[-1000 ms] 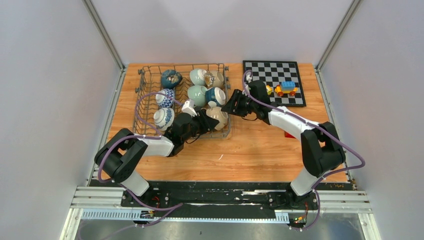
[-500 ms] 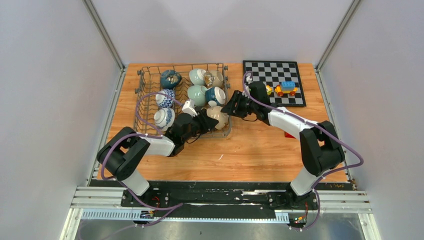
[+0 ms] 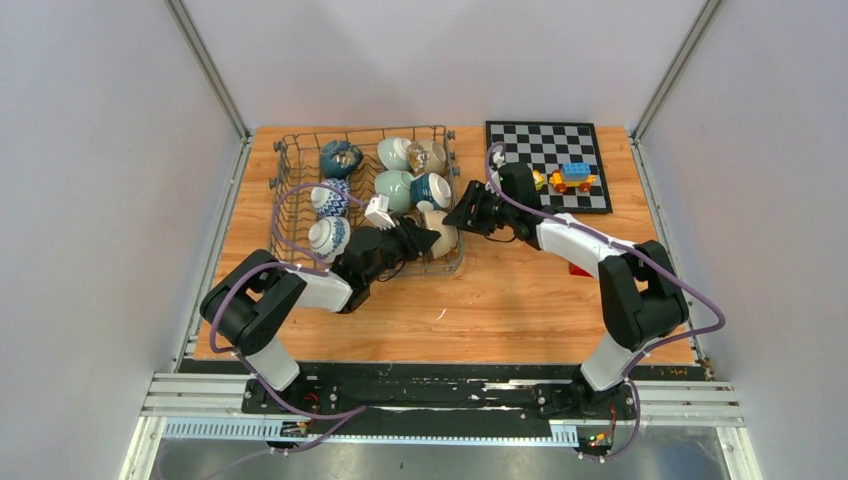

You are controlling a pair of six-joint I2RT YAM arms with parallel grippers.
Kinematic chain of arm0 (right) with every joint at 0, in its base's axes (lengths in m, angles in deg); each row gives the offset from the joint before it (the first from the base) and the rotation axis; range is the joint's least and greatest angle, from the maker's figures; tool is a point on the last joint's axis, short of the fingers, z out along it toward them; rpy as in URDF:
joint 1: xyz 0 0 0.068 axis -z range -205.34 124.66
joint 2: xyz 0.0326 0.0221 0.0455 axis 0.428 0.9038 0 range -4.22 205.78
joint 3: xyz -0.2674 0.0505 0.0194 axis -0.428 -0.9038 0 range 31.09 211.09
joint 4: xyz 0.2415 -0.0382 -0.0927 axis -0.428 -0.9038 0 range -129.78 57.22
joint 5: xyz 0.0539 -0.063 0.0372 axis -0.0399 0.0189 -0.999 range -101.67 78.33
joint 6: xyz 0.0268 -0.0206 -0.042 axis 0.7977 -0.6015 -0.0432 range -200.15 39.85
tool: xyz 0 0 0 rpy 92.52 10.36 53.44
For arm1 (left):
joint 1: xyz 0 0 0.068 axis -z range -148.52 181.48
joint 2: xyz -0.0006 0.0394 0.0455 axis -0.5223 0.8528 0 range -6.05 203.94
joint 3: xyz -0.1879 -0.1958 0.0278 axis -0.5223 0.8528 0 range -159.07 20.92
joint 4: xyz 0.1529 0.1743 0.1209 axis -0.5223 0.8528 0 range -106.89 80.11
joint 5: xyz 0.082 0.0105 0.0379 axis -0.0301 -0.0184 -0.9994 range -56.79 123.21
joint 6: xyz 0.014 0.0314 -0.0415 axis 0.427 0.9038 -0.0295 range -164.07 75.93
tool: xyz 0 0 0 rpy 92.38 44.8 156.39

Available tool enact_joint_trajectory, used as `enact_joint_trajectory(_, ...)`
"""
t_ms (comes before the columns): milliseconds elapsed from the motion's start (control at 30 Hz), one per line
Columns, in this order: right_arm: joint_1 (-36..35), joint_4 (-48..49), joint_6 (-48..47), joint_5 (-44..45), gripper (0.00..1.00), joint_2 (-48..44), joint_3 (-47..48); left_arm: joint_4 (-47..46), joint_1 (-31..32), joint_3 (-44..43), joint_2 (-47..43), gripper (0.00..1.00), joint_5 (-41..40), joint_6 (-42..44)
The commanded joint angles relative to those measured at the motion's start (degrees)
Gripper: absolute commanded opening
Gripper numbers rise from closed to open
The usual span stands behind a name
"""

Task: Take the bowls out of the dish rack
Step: Pick up the bowl from the dish rack.

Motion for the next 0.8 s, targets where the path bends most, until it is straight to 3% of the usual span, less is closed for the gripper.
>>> enact_joint_trajectory(0, 0.64, 0.06, -1.11, -1.49, 0.51, 1.1, -0.14, -5.18, 0.47, -0.56, 1.14, 0.22, 1.26, 0.13)
enact_joint_trajectory(133, 0.64, 0.14, -1.22, -1.93, 0.51, 1.22, 0.09, -5.12, 0.49, -0.95, 1.63, 0.21, 1.96, 0.05)
enact_joint_trajectory(300, 0.63, 0.54, -0.82, -2.88, 0.49, 1.63, 0.38, -4.92, 0.47, -1.73, 2.42, 0.29, 3.06, -0.34)
enact_joint_trajectory(467, 0.61, 0.81, -0.69, -3.15, 0.48, 1.97, 0.4, -4.93, 0.47, -2.44, 2.99, 0.31, 3.88, -0.57)
enact_joint_trajectory(767, 0.66, 1.76, 0.09, -4.18, 0.47, 2.16, 0.14, -5.92, 0.47, -2.39, 3.1, 0.15, 4.6, -0.66)
